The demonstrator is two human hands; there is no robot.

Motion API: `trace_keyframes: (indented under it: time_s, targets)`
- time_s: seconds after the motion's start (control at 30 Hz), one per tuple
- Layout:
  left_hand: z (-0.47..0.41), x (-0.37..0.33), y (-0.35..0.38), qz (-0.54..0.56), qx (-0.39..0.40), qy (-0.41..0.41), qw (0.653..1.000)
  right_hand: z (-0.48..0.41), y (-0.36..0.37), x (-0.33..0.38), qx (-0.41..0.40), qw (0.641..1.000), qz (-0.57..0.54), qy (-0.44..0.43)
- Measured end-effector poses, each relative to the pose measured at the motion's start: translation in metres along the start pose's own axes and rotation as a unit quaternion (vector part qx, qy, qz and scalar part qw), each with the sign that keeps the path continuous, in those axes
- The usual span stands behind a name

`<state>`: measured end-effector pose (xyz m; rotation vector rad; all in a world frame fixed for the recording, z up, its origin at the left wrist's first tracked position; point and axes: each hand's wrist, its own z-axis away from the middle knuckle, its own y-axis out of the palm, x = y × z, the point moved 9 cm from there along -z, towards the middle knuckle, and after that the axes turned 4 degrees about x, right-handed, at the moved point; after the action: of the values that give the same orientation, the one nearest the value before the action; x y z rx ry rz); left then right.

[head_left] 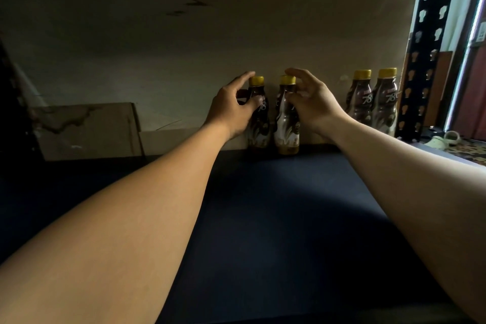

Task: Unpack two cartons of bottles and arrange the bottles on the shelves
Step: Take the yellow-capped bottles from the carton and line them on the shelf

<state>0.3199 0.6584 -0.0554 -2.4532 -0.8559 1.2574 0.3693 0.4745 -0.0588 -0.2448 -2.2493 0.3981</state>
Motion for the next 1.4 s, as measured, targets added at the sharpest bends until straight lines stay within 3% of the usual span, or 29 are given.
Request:
trace_keyframes:
  time_s: [1.4]
  targets:
    - [0.006, 0.007, 0.007, -0.03, 0.026, -0.016, 0.999, 0.014, 0.003, -0.002, 0.008, 0.997, 0.072, -0.038]
